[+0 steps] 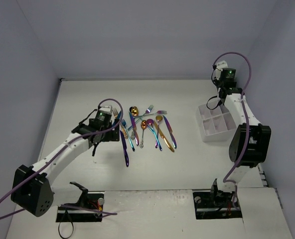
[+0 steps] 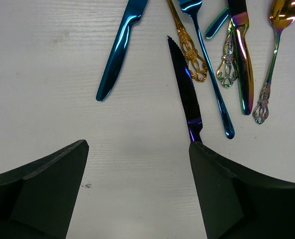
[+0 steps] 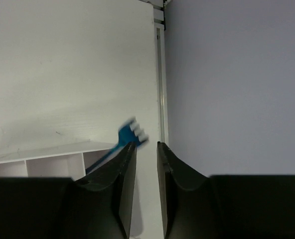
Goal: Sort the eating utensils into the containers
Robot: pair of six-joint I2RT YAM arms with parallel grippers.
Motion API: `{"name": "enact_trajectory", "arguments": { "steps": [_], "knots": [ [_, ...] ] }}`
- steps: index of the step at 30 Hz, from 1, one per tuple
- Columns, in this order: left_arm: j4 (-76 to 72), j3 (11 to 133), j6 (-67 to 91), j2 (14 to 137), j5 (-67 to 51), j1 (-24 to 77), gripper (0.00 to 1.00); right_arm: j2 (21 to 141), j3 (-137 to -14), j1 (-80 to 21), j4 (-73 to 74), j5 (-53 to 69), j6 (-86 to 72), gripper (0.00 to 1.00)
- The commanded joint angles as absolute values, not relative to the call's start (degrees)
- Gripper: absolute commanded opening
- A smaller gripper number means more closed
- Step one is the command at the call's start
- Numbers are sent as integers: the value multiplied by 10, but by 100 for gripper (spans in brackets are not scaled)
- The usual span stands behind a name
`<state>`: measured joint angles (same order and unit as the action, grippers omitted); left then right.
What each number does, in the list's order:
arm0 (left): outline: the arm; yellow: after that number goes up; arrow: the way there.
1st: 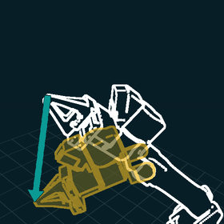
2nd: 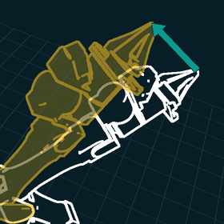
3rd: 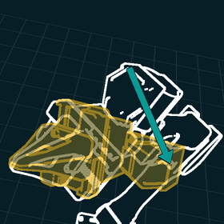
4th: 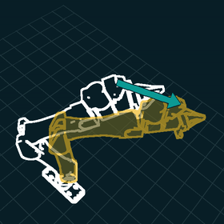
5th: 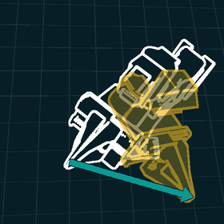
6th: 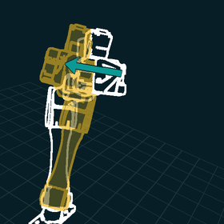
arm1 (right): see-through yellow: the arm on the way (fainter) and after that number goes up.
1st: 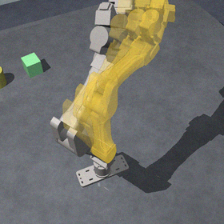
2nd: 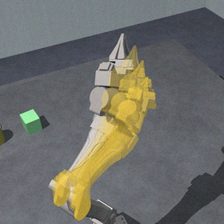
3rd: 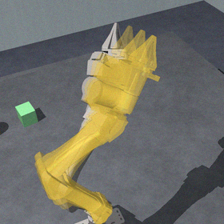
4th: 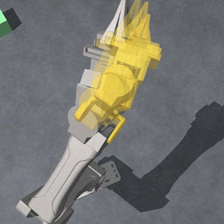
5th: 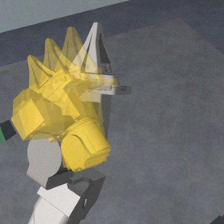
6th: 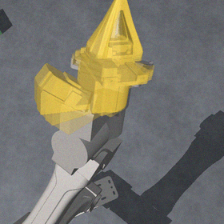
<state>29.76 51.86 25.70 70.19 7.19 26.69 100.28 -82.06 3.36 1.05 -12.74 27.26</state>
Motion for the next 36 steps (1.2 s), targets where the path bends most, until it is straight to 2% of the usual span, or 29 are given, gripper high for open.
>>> {"name": "enact_trajectory", "arguments": {
  "steps": [1, 8, 14, 24, 36],
  "knots": [
    [306, 553, 303, 715, 64, 257, 80, 985, -834, 35, -31, -121, 258, 33],
    [327, 590, 334, 754, 60, 239, 80, 926, -835, 34, -30, -106, 223, 66],
    [342, 669, 349, 829, 70, 209, 80, 807, -800, 32, -31, -97, 111, 87],
    [361, 850, 343, 1017, 72, 160, 75, 657, -693, 29, -31, -6, -49, 89],
    [361, 988, 387, 1173, 76, 144, 63, 576, -593, 26, -30, 84, -105, 89]
  ]
}}
